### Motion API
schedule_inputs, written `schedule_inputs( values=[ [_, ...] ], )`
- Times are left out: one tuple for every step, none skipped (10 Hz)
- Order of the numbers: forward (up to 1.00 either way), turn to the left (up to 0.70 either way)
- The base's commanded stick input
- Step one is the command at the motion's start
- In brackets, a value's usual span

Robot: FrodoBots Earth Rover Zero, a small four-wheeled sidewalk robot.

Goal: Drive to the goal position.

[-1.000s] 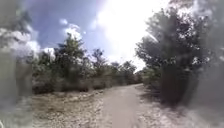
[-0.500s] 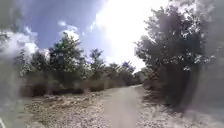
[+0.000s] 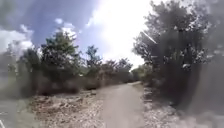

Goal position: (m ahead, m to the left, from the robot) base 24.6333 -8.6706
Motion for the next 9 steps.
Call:
schedule_inputs(
  values=[
    [0.7, 0.0],
    [0.7, 0.0],
    [0.7, 0.0],
    [0.7, 0.0],
    [0.7, 0.0],
    [0.7, 0.0],
    [0.7, 0.0],
    [0.7, 0.0],
    [0.7, 0.0]
  ],
)
